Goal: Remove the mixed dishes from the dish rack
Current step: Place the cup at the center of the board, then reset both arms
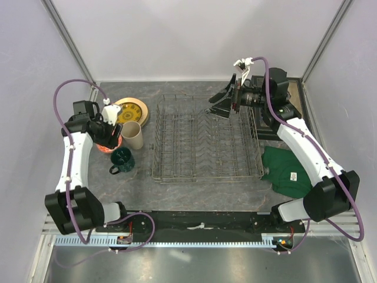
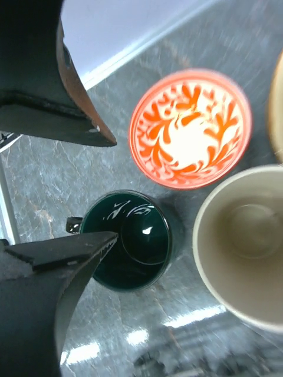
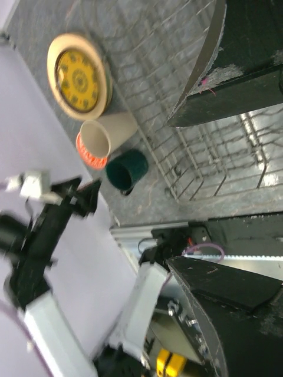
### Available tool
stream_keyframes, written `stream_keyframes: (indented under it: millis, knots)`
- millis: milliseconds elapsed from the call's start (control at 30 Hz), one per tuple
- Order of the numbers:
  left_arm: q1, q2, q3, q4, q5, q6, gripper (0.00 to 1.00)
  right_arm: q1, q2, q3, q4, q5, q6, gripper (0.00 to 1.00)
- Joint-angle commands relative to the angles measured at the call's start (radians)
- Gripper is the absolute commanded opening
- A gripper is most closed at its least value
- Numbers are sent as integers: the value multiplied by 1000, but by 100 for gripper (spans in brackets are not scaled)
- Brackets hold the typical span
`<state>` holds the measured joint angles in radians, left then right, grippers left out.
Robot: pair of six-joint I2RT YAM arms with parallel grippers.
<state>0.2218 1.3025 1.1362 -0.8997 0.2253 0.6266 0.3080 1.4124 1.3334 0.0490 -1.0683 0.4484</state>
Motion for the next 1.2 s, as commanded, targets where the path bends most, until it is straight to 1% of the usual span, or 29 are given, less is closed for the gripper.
stream_keyframes:
  millis: [0, 33, 67, 133, 167, 267, 300, 333, 400, 600, 667, 767, 800, 900, 1033, 1167]
  knots:
    - [-2, -94, 95, -31, 81, -65, 70, -10, -26, 87, -223, 154, -253, 98]
    - [-2, -106, 103, -28, 94, -70, 72, -9, -30, 96, -297, 198, -284, 98]
    - [-2, -123, 118, -21, 100, -79, 73, -10, -35, 111, -326, 323, -316, 98]
    - [-2, -138, 128, 25, 127, -123, 75, -9, -43, 122, -385, 442, -374, 98]
    - [-2, -144, 134, 45, 140, -142, 78, -10, -41, 133, -396, 547, -385, 98]
    - [-4, -143, 152, 131, 193, -224, 81, -7, -38, 159, -432, 684, -433, 98]
    - [-1, -141, 152, 165, 215, -269, 81, -9, -32, 165, -439, 753, -441, 98]
    - [-2, -141, 152, 218, 229, -289, 82, -9, -33, 168, -445, 778, -491, 98]
    - [-4, -137, 149, 283, 246, -359, 85, -10, -39, 165, -434, 849, -516, 98]
    - [-6, -128, 151, 482, 316, -479, 93, -9, -44, 165, -391, 987, -524, 98]
    - [-15, -121, 155, 546, 330, -502, 96, -9, -47, 164, -377, 1045, -524, 98]
    - [-44, -117, 158, 610, 336, -525, 98, -9, -67, 145, -324, 1120, -517, 98]
    - [-67, -115, 158, 642, 316, -531, 98, -9, -72, 147, -313, 1130, -517, 98]
    - [-117, -98, 188, 665, 263, -545, 99, -9, -67, 165, -313, 1174, -519, 98]
    - [-157, -89, 209, 696, 203, -581, 99, -10, -69, 176, -313, 1200, -537, 98]
    - [-174, -95, 206, 722, 169, -594, 99, -9, -75, 170, -313, 1203, -542, 98]
